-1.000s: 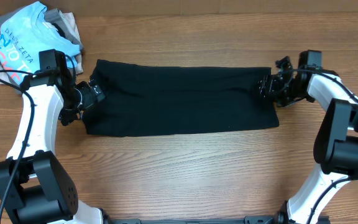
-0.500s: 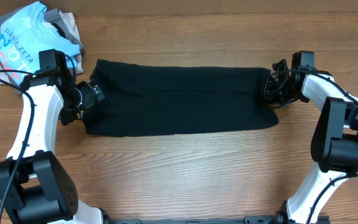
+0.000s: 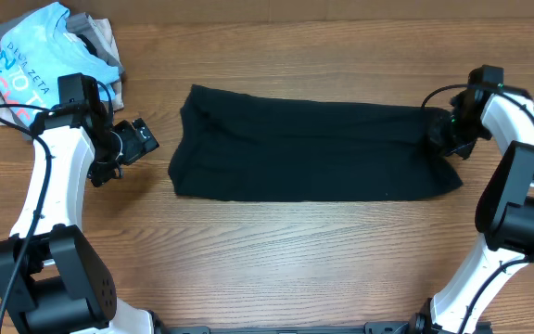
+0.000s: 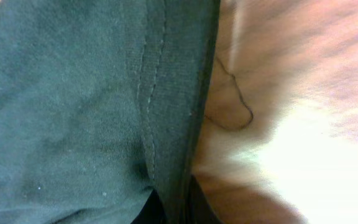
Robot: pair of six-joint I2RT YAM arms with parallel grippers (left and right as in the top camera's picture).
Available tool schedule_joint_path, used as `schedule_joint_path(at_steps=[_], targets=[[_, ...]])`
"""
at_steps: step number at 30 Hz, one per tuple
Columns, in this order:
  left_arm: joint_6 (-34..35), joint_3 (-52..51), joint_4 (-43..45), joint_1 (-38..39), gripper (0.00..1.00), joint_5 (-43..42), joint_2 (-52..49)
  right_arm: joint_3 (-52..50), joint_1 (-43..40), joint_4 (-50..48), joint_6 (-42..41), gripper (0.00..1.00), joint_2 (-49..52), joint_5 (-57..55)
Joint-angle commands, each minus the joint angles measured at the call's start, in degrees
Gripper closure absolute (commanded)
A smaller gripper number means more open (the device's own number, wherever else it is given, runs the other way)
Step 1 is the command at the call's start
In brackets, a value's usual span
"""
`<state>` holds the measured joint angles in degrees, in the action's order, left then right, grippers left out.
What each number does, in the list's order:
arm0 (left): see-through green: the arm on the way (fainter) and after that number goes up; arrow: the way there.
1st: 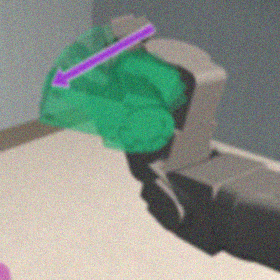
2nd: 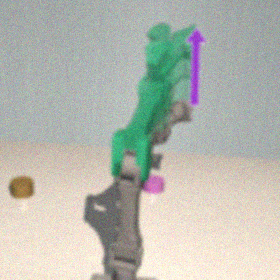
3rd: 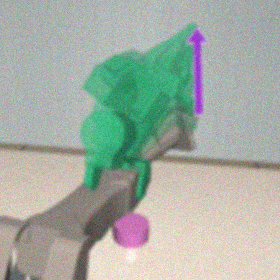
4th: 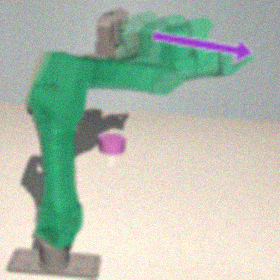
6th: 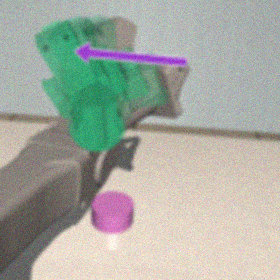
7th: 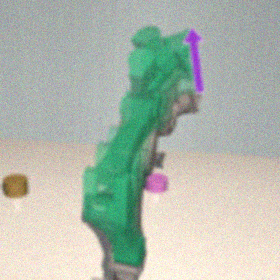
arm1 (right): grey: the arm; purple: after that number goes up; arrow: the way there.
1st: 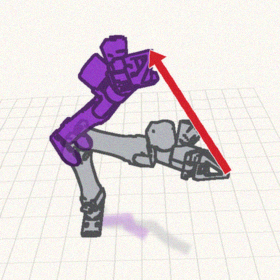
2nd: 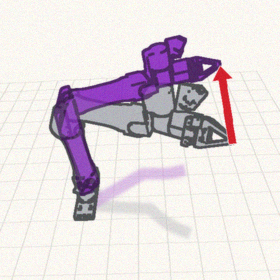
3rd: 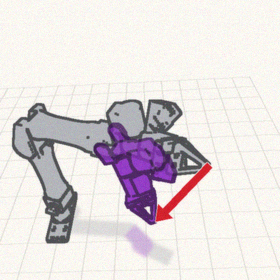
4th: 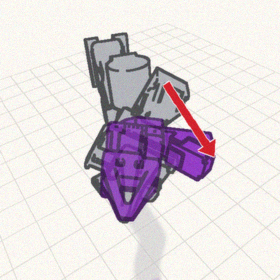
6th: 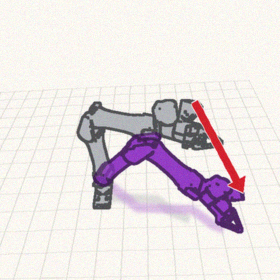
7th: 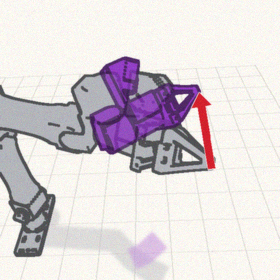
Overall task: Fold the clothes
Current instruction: 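Lift the strip's right end with the right gripper and fold it leftward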
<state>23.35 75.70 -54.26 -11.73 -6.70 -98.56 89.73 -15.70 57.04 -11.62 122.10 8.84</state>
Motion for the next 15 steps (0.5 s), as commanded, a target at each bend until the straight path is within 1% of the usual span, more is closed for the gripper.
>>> schedule_joint_path(at_steps=[1, 7, 11, 15], targets=[[-1.5, 0.5, 0.3, -0.2, 0.00, -0.4, 0.8, 5.0, 0.7, 1.9, -0.9, 0.96, -0.3, -5.0], [-1.5, 0.5, 0.3, -0.2, 0.00, -0.4, 0.8, 8.4, 4.9, 5.4, -0.9, 0.96, -1.9, -6.0], [-1.5, 0.5, 0.3, -0.2, 0.00, -0.4, 0.8, 8.4, 9.2, 6.8, -5.3, 0.96, -1.9, -15.0], [-1.5, 0.5, 0.4, -0.2, 0.00, -0.4, 0.8, 8.4, 13.6, 7.0, -5.4, 0.96, -1.9, -17.7]])
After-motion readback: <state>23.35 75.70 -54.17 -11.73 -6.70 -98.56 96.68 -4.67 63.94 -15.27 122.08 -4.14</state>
